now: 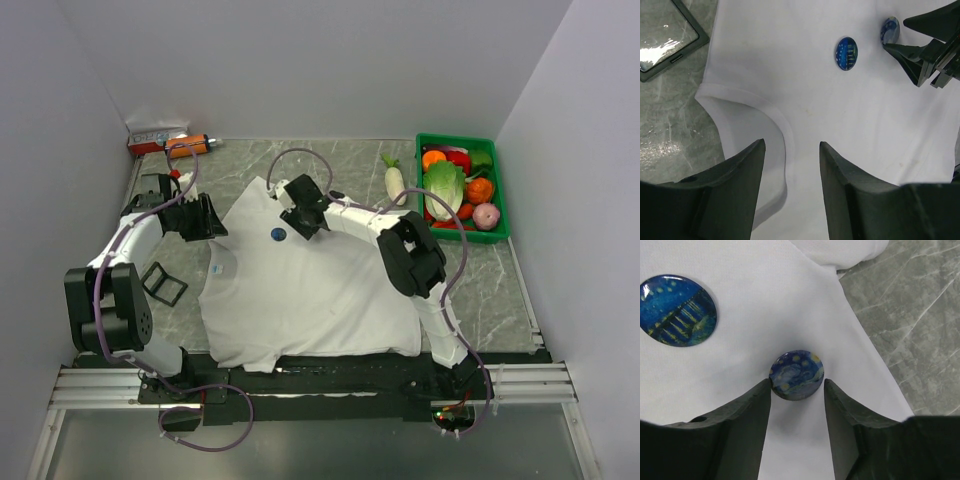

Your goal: Remove the brooch from the garment

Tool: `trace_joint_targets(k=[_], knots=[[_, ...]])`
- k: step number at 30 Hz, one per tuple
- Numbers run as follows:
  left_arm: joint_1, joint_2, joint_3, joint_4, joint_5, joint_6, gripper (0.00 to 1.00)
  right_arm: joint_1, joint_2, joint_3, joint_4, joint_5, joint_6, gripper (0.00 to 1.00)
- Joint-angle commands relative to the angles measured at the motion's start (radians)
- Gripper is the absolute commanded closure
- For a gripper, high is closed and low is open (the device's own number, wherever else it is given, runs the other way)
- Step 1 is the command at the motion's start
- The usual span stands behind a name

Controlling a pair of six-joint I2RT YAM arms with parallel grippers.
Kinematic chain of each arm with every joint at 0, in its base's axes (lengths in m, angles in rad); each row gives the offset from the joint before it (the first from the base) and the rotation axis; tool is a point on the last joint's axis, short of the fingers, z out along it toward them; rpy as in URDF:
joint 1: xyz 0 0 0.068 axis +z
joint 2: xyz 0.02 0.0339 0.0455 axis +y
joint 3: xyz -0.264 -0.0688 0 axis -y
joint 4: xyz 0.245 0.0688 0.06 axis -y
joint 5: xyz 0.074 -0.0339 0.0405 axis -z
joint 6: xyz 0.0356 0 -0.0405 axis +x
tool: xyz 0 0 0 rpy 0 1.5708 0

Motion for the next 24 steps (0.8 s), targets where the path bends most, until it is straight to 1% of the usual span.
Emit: trace_joint_targets(k=[1,8,11,16,17,19,22,24], knots=[[0.004,0.002,0.042,0.024,0.038,-0.022,0.47,-0.023,-0.104,-0.007,-0.020,-0.007,0.013,0.50],[0.002,0.014,0.043,0.030,0.053,-0.029,0.47,-0.033,-0.126,-0.010,-0.026,-0.009,0.030,0.54],[0.004,0.024,0.051,0.031,0.056,-0.033,0.47,-0.033,-0.126,-0.003,-0.038,-0.054,0.020,0.55],[0.002,0.036,0.074,0.025,0.056,-0.038,0.47,-0.026,-0.117,0.003,-0.035,-0.110,0.046,0.47],[0.004,0.039,0.080,0.022,0.054,-0.038,0.47,-0.023,-0.109,0.005,-0.034,-0.110,0.055,0.41],[0.002,0.044,0.092,0.013,0.056,-0.036,0.47,-0.018,-0.097,0.008,-0.032,-0.093,0.069,0.37],[0.004,0.062,0.120,-0.012,0.056,-0.029,0.47,-0.015,-0.065,0.029,-0.032,-0.093,0.081,0.37],[0.002,0.070,0.132,-0.019,0.059,-0.025,0.47,-0.012,-0.036,0.052,-0.032,-0.096,0.079,0.39]])
